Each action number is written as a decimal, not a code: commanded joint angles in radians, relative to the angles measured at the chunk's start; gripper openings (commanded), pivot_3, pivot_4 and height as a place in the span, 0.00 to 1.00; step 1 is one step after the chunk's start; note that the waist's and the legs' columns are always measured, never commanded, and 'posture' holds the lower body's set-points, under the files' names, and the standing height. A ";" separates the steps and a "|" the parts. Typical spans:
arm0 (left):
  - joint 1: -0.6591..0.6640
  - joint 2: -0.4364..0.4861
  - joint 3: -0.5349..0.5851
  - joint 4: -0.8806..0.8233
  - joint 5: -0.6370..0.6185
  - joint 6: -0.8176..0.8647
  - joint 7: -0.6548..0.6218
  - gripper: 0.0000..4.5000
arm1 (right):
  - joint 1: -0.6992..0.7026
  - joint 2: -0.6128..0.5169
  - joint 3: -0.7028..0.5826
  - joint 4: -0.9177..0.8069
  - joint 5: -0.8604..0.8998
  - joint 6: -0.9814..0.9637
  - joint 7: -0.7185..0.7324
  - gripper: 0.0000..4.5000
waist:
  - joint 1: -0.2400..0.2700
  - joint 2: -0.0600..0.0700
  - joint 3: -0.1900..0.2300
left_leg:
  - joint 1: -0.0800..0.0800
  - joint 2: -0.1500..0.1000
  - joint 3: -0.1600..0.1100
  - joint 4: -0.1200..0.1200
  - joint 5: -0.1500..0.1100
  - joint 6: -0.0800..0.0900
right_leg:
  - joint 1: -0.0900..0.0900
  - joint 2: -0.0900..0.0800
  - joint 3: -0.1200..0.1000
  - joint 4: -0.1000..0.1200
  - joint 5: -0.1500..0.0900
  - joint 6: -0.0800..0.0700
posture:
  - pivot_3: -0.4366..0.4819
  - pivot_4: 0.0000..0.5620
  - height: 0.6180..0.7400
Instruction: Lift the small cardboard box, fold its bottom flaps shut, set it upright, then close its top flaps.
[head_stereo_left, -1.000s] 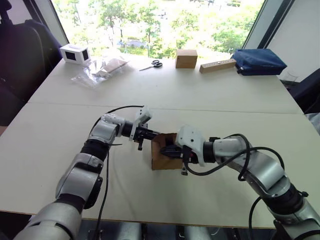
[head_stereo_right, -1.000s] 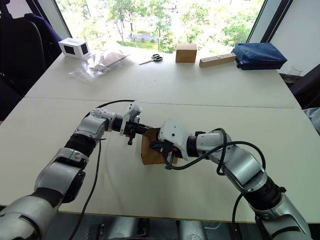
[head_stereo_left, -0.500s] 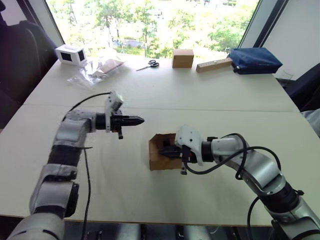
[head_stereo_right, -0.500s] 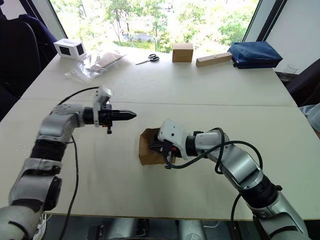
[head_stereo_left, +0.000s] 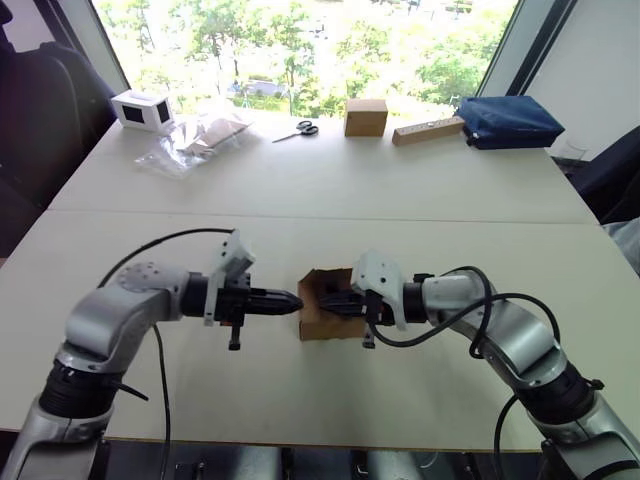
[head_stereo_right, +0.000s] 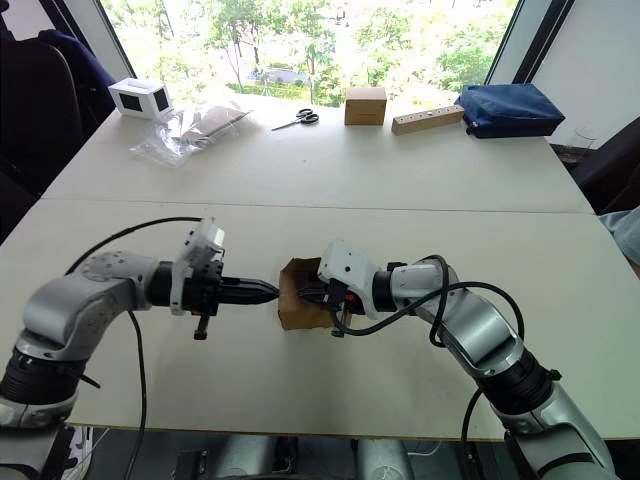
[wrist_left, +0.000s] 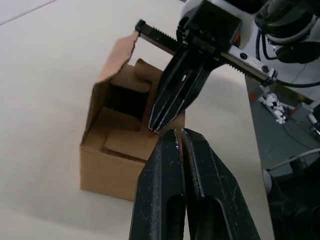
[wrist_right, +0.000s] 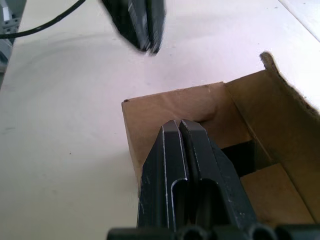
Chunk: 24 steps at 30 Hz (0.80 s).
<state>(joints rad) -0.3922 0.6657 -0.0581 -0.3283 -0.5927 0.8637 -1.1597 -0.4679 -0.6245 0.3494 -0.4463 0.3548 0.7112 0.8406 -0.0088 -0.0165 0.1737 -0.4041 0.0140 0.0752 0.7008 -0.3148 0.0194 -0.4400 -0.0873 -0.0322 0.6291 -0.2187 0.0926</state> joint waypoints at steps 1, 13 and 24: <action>0.001 -0.003 -0.035 -0.011 0.031 -0.061 0.026 0.02 | -0.007 0.003 -0.020 -0.017 -0.005 -0.014 0.002 0.00 | -0.001 0.000 0.000 | 0.000 0.000 0.000 0.000 0.000 0.000 | 0.000 0.000 0.000 0.000 0.000 0.000 | 0.48 0.27 1.00; 0.000 -0.006 -0.108 0.055 0.079 -0.161 0.029 0.02 | -0.038 -0.006 -0.146 -0.044 0.100 0.024 0.022 0.00 | 0.000 0.000 0.000 | 0.000 0.000 0.000 0.000 0.000 0.000 | 0.000 0.000 0.000 0.000 0.000 0.000 | 0.48 0.27 1.00; 0.001 -0.021 -0.119 0.041 0.065 -0.158 0.056 0.02 | -0.196 0.006 -0.199 0.095 0.122 0.067 0.005 0.00 | -0.002 0.000 0.000 | 0.001 0.000 0.000 0.000 0.000 0.000 | 0.000 0.000 0.000 0.000 0.000 0.000 | 0.48 0.27 1.00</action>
<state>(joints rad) -0.3965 0.6422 -0.1757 -0.2702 -0.5246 0.6974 -1.1113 -0.6550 -0.6096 0.1236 -0.3827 0.5113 0.7790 0.8503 -0.0107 -0.0163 0.1735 -0.4035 0.0142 0.0754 0.7004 -0.3149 0.0195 -0.4397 -0.0872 -0.0321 0.6290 -0.2188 0.0926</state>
